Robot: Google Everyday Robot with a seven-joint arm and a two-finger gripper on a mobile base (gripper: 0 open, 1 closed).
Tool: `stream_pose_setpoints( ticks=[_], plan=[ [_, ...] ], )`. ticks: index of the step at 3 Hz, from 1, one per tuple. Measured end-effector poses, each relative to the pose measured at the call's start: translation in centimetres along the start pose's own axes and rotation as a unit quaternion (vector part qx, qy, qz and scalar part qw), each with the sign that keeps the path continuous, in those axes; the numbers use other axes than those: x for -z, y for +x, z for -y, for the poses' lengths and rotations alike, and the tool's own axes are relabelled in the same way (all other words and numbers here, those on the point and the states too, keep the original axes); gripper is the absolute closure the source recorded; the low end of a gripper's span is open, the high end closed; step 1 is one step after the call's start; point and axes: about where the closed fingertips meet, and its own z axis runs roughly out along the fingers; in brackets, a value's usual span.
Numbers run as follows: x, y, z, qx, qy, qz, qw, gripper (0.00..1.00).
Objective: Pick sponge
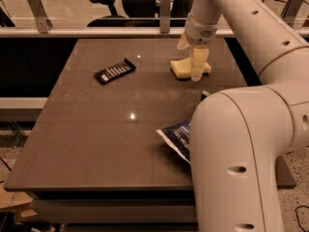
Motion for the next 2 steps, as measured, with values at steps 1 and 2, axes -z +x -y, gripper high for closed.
stream_pose_setpoints(
  ticks=[1,2],
  plan=[
    [-0.75,0.07,-0.21,-0.003,-0.005,0.009,0.9999,0.33],
    [-1.27,0.34,-0.69,-0.009,-0.008,0.017,0.9998,0.56]
  ],
)
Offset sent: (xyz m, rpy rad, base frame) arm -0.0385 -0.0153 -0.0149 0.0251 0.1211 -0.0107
